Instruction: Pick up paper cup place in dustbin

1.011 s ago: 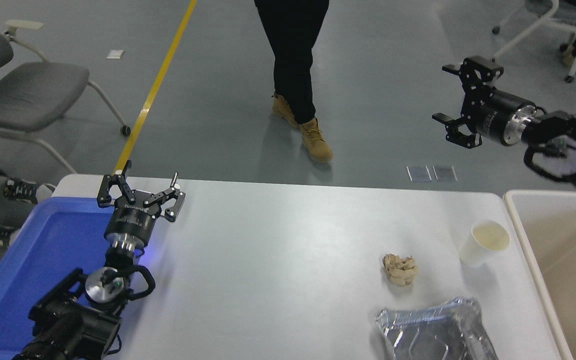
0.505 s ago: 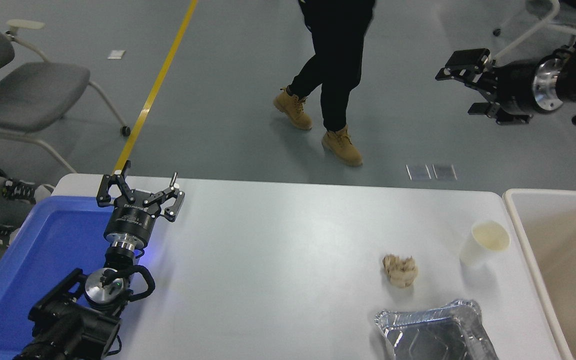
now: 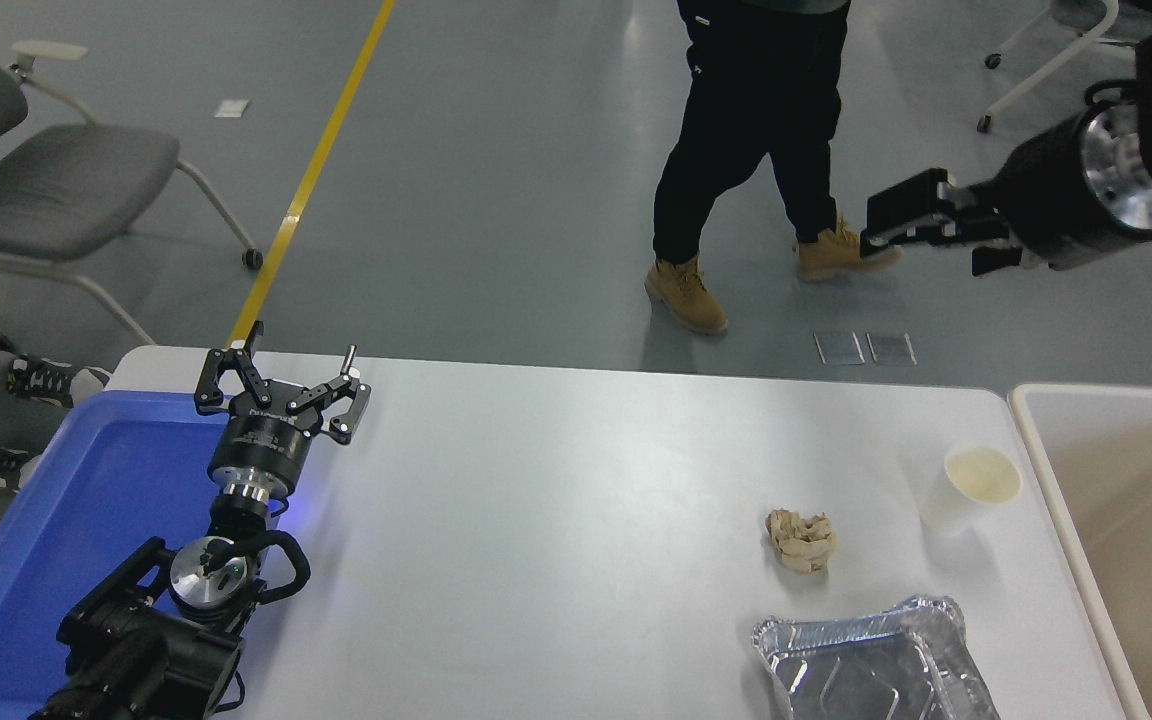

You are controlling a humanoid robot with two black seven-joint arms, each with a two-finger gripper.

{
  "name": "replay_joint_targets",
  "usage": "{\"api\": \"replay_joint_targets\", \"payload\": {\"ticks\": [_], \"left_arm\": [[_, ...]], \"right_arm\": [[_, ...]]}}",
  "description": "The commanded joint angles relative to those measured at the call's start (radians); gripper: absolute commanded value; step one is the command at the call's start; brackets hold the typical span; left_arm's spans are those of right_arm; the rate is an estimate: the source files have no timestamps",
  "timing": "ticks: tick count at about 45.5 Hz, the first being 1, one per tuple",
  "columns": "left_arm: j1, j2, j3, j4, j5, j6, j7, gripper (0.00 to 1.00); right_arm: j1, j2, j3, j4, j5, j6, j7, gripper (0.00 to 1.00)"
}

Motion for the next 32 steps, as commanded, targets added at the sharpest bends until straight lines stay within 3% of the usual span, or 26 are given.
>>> {"api": "replay_joint_targets", "payload": {"ticks": [1, 7, 25, 32], "left_arm": [[0.000, 0.000, 0.000, 0.000, 0.000, 0.000, 0.000, 0.99], [0.000, 0.000, 0.000, 0.000, 0.000, -0.001, 0.000, 0.99], [0.000, 0.000, 0.000, 0.000, 0.000, -0.001, 0.000, 0.99], [-0.001, 0.002, 0.000, 0.000, 0.000, 0.000, 0.000, 0.99]], "right_arm": [[0.065, -0.032, -0.022, 0.037, -0.083, 0.169, 0.000, 1.00], [0.040, -0.081, -0.025, 0.046, -0.163, 0.169, 0.000, 1.00], [-0.041, -0.122, -0.010, 0.061, -0.186, 0.169, 0.000, 1.00], [-0.104, -0.170, 0.023, 0.029, -0.261, 0.169, -0.001, 1.00]]}}
